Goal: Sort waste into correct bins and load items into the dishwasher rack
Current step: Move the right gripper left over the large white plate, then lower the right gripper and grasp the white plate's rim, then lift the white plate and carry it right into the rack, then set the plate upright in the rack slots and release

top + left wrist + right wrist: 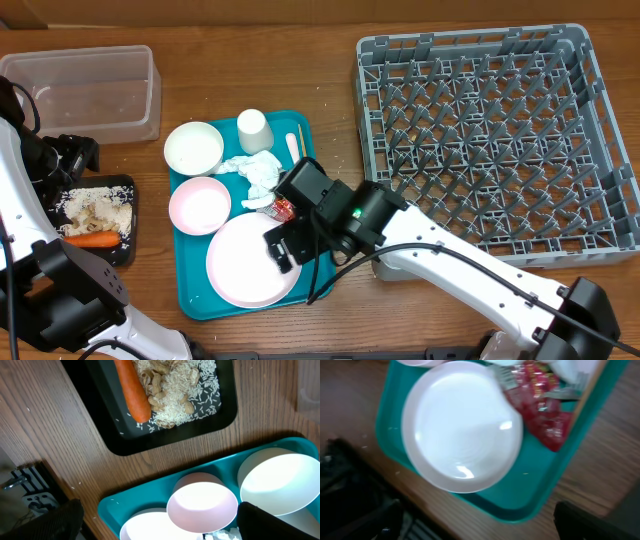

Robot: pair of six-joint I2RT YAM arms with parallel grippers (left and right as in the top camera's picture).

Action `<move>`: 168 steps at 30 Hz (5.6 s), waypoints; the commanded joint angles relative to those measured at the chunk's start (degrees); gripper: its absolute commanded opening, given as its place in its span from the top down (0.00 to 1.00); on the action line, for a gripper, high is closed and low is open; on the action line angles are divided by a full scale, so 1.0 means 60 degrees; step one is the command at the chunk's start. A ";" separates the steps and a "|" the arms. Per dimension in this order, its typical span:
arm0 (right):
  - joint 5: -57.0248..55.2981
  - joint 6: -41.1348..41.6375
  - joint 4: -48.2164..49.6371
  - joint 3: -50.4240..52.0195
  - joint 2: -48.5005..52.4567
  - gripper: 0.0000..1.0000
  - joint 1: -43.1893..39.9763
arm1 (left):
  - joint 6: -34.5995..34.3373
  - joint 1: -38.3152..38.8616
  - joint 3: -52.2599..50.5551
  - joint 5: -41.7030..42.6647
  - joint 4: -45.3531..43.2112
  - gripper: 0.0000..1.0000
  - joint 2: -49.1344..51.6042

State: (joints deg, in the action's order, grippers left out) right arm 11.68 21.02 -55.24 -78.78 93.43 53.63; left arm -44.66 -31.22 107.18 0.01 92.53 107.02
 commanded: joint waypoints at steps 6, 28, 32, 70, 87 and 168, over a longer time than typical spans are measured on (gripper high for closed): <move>-0.0036 0.1326 0.0393 -0.0011 0.0550 0.00 0.0087 | 0.0011 0.0018 -0.0025 -0.0095 -0.0011 0.00 -0.0219; -0.1093 0.3410 0.0962 0.0470 0.2503 0.21 0.0280 | 0.0011 0.0018 -0.0025 -0.0098 -0.0007 0.00 -0.0219; -0.1253 0.3763 0.1344 0.0627 0.2790 0.25 0.0379 | 0.0011 0.0018 -0.0025 -0.0095 -0.0007 0.00 -0.0219; -0.1151 0.3934 -0.0146 -0.0357 0.2412 0.96 0.0463 | 0.0011 0.0018 -0.0025 -0.0098 -0.0007 0.00 -0.0219; -0.4688 0.2994 -0.4153 -0.2663 -0.0197 0.96 -0.0495 | 0.0011 0.0018 -0.0025 -0.0095 -0.0007 0.00 -0.0219; 0.0481 -0.0262 -0.0692 -0.4207 0.1351 0.00 -0.4411 | 0.0011 0.0018 -0.0025 -0.0098 -0.0007 0.00 -0.0219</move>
State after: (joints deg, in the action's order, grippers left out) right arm 3.92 19.44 -59.90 -104.47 99.81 24.60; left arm -44.66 -31.22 107.18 -0.01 92.53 107.02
